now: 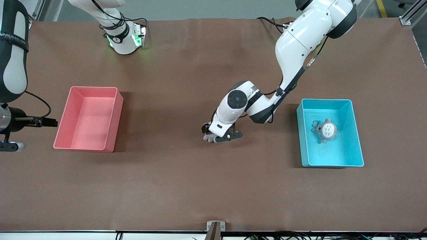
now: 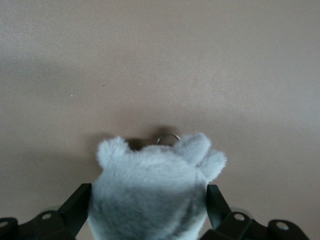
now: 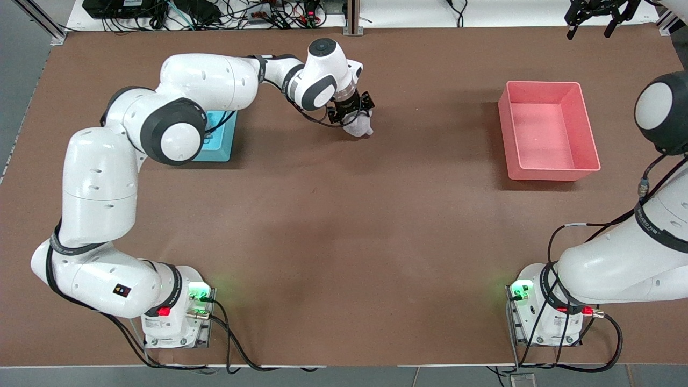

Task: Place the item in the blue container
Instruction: 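Grasp the second grey plush on the table with the left gripper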

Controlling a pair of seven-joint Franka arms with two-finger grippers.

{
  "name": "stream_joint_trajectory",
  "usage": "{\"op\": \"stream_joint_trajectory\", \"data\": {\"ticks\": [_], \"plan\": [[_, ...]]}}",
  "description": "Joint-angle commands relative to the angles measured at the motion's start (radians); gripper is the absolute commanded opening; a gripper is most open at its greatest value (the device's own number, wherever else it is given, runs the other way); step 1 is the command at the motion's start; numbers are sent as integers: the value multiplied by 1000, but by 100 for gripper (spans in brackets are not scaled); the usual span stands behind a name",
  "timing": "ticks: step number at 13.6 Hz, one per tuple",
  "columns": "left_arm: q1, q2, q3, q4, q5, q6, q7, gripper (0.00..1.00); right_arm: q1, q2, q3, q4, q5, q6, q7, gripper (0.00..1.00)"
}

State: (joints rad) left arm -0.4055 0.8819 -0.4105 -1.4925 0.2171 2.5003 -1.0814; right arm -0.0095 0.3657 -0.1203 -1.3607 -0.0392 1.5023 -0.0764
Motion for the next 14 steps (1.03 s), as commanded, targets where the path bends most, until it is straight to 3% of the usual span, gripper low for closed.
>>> {"op": "stream_joint_trajectory", "data": {"ticks": [1, 2, 5, 7, 11, 14], "plan": [[-29, 22, 22, 31, 15, 12, -22, 98, -12, -163, 8, -185, 5, 59, -11, 100], [-29, 23, 25, 31, 13, 12, -22, 90, -20, -207, 8, -240, 4, 88, -11, 100], [-27, 16, 26, 29, 16, 12, -55, 44, -23, -304, 7, -348, -5, 142, -14, 100], [-16, 0, 26, 21, 15, 6, -57, 29, -21, -333, 8, -350, -5, 130, -14, 100], [25, -90, 21, 0, 15, -105, -54, 24, -20, -389, 10, -348, -7, 115, -16, 100], [137, -245, -14, -95, 15, -193, -25, 24, -20, -416, 13, -339, -10, 96, -51, 100]]}}
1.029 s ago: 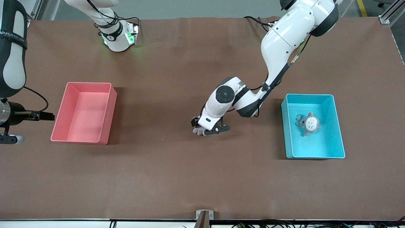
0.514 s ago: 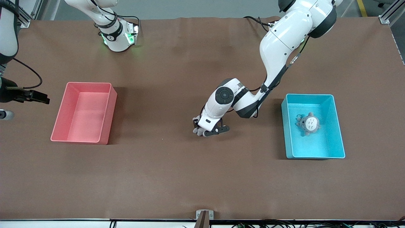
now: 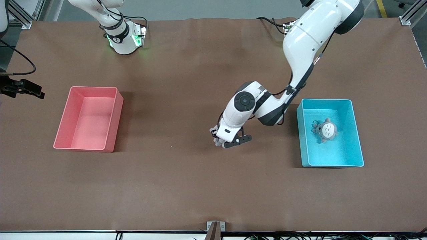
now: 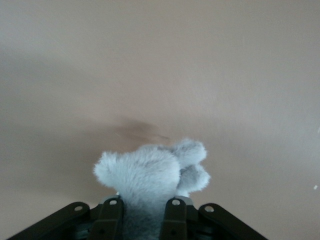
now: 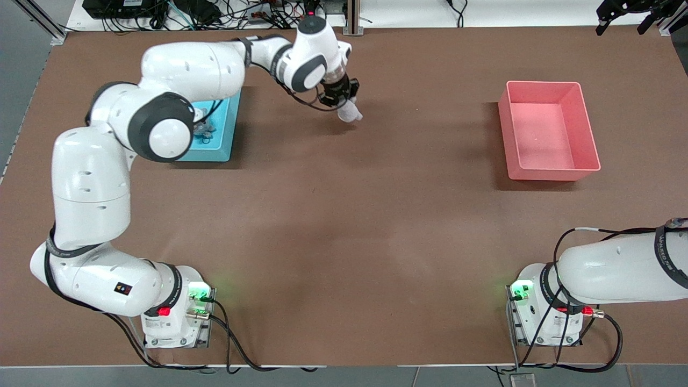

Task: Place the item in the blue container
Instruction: 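Carry the second plush with the left gripper into the blue box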

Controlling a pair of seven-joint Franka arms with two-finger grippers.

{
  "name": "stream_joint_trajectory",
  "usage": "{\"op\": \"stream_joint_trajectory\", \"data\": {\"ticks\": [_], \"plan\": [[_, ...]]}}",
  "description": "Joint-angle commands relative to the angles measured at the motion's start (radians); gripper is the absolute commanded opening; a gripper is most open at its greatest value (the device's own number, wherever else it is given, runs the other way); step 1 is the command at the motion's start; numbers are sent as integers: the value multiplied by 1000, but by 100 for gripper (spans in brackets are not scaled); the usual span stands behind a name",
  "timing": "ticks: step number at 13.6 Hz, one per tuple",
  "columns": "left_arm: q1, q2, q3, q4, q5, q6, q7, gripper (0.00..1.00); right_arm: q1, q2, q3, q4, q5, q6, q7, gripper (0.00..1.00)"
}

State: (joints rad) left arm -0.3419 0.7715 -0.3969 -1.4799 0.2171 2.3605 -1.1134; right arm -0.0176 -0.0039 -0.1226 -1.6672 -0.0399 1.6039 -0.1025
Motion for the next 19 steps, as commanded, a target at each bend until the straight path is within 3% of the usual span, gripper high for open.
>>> {"op": "stream_joint_trajectory", "data": {"ticks": [1, 6, 9, 13, 15, 19], "plan": [[140, -190, -61, -152, 15, -93, 51, 24, -10, -53, 15, -32, -9, -16, -25, 100], [533, -403, -244, -313, 15, -309, 453, 24, -7, -59, 18, -32, -9, -16, -25, 100], [723, -457, -270, -362, 15, -353, 717, 24, 2, -59, 18, -34, -6, -18, -25, 100], [859, -402, -263, -335, 42, -308, 921, 24, 4, -59, 21, -34, -3, -18, -23, 100], [892, -342, -263, -327, 123, -232, 934, 25, 4, -62, 28, -34, 5, -18, -23, 100], [896, -232, -240, -304, 240, -143, 934, 25, -4, -76, 113, -34, 5, -16, -22, 100]]}}
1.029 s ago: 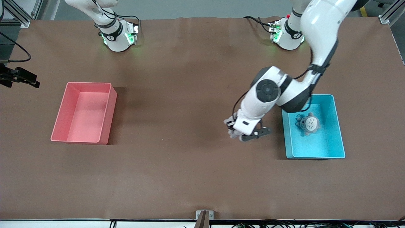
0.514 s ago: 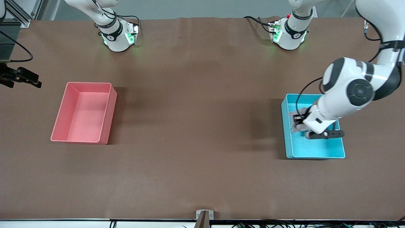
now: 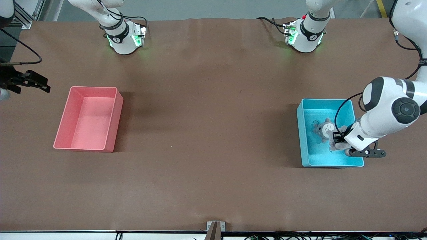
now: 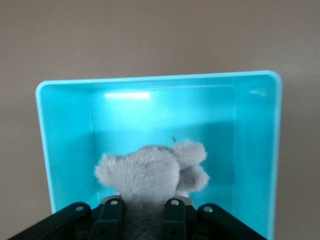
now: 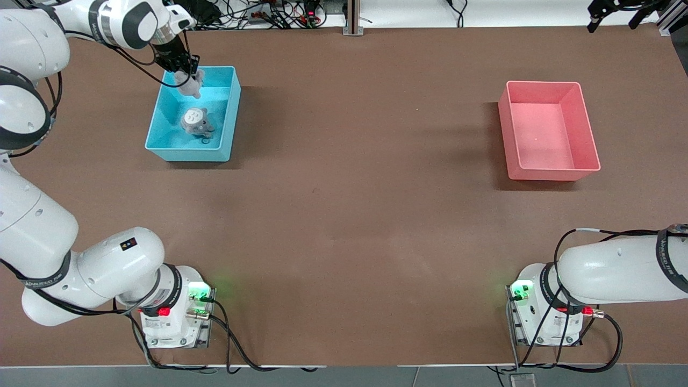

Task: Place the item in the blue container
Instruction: 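Carry the second plush with the left gripper into the blue box, then open the left gripper to drop the plush in the blue box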

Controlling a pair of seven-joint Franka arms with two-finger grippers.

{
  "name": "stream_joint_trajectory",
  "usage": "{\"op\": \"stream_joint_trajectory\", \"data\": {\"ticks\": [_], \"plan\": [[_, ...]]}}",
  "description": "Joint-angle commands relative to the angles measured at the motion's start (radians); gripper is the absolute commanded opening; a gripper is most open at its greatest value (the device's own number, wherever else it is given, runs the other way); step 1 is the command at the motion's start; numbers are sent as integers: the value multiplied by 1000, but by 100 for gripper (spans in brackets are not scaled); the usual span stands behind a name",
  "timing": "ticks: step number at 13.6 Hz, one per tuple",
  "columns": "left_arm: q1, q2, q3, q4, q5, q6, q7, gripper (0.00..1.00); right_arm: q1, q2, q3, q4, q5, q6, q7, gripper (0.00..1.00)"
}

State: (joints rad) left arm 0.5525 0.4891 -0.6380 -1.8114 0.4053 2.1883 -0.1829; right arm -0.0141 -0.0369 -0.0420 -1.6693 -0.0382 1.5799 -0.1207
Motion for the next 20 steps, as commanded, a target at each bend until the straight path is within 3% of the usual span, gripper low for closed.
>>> {"op": "stream_joint_trajectory", "data": {"ticks": [1, 6, 7, 8, 9, 10, 15, 20], "plan": [[1, 72, 7, 29, 76, 48, 3, 25, -9, -46, 34, -32, 3, 9, -5, 100], [1, 128, 29, 26, 119, 110, -10, 29, -18, -92, 31, -30, 3, -9, -10, 100], [1, 123, 31, 26, 119, 105, -10, 41, -18, -97, 31, -30, 3, -9, -10, 100], [1, 120, 29, 26, 119, 102, -10, 74, -18, -97, 31, -30, 3, -8, -8, 100], [0, 114, 29, 21, 119, 100, -12, 93, -18, -94, 31, -32, 3, -3, -8, 100], [1, 95, 29, 17, 119, 93, -10, 99, -20, -94, 31, -32, 6, -1, -8, 100], [1, -42, 6, 7, 99, -85, -7, 99, -30, -92, 24, -35, 37, -12, -8, 100], [10, -182, -3, 7, -61, -232, 14, 99, -59, -92, 21, -38, 77, -38, -8, 100]]}}
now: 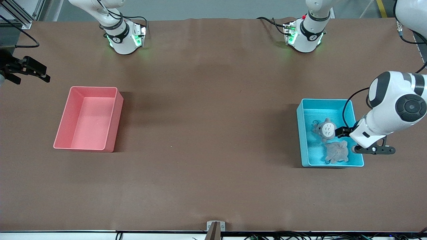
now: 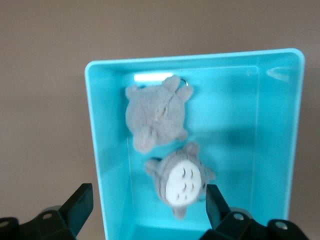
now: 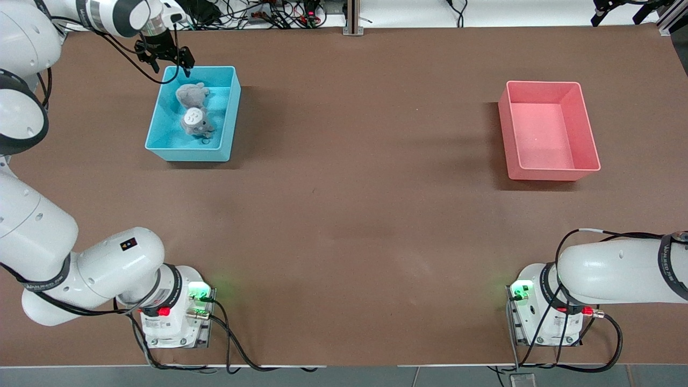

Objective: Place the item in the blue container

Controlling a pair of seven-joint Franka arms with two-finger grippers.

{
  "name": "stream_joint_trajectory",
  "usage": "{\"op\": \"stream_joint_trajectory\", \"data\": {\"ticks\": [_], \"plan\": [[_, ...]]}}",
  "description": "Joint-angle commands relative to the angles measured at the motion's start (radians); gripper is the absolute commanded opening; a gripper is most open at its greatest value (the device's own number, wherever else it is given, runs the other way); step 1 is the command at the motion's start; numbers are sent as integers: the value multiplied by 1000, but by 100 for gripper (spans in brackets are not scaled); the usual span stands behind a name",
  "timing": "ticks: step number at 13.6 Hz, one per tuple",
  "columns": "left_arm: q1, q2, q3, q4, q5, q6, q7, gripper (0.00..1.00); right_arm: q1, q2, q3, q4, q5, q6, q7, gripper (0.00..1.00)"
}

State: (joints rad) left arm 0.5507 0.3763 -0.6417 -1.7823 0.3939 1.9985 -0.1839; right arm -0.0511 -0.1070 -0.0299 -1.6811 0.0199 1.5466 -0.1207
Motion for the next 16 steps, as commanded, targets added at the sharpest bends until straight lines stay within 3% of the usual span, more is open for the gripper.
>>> {"op": "stream_joint_trajectory", "data": {"ticks": [1, 6, 9, 16], "plan": [[12, -92, 0, -22, -70, -65, 15, 99, -23, -22, 8, -28, 18, -8, -8, 100], [69, -175, 0, -19, -160, -133, 134, 99, -21, -25, 8, -42, 18, -25, -4, 100], [34, -247, 63, -19, -234, -180, 187, 99, -23, -28, 8, -52, 18, -25, 4, 100], [-464, -424, 623, -22, -383, -277, 273, 99, -18, -28, 13, -51, 15, -20, 39, 100]]}}
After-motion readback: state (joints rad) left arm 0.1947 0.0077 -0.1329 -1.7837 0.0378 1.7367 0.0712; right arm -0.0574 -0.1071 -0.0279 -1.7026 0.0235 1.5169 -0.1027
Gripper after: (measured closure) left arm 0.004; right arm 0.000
